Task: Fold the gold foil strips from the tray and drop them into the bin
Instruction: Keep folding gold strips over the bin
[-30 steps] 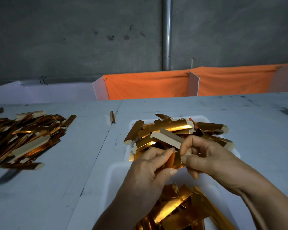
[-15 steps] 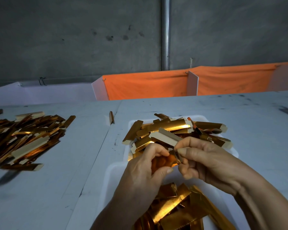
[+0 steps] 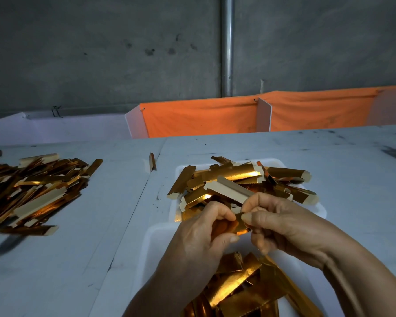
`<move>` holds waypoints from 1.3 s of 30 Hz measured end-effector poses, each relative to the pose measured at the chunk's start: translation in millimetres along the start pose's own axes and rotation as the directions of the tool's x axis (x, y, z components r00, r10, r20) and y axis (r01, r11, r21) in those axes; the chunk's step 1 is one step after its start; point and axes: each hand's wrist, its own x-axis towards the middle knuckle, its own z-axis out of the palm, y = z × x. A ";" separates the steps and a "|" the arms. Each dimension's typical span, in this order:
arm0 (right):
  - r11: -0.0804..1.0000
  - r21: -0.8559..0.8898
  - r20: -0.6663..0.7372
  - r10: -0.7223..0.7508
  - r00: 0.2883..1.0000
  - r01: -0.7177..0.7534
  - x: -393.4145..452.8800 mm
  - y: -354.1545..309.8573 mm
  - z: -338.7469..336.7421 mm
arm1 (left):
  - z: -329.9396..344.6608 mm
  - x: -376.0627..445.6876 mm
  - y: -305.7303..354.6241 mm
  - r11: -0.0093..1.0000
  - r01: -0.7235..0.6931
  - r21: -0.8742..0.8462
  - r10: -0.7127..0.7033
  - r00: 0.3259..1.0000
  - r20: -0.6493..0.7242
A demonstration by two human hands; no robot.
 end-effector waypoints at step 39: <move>0.980 0.185 0.149 -0.095 0.984 0.066 -2.8 -1.2 -4.1 | -7.1 -0.8 3.1 0.986 -0.062 -0.157 0.062 0.998 -0.003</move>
